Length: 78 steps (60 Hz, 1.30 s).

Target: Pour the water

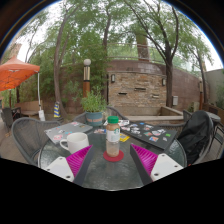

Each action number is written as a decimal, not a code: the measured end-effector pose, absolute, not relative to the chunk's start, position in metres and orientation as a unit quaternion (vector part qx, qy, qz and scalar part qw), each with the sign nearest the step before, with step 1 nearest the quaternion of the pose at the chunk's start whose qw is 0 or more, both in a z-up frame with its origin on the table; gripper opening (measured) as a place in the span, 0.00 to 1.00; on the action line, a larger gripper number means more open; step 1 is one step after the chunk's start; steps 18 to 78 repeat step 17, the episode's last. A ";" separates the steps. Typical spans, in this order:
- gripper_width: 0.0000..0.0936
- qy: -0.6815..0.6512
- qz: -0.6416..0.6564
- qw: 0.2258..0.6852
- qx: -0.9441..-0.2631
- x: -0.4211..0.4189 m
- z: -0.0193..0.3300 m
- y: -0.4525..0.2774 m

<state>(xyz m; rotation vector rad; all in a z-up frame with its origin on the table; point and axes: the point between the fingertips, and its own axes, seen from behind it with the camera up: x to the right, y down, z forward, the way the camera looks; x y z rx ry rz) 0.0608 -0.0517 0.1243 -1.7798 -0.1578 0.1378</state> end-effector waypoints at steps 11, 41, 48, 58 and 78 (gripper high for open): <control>0.89 -0.061 0.074 0.634 -0.768 0.068 0.127 -0.149; 0.88 -0.047 0.109 0.625 -0.772 0.064 0.112 -0.199; 0.88 -0.047 0.109 0.625 -0.772 0.064 0.112 -0.199; 0.88 -0.047 0.109 0.625 -0.772 0.064 0.112 -0.199; 0.88 -0.047 0.109 0.625 -0.772 0.064 0.112 -0.199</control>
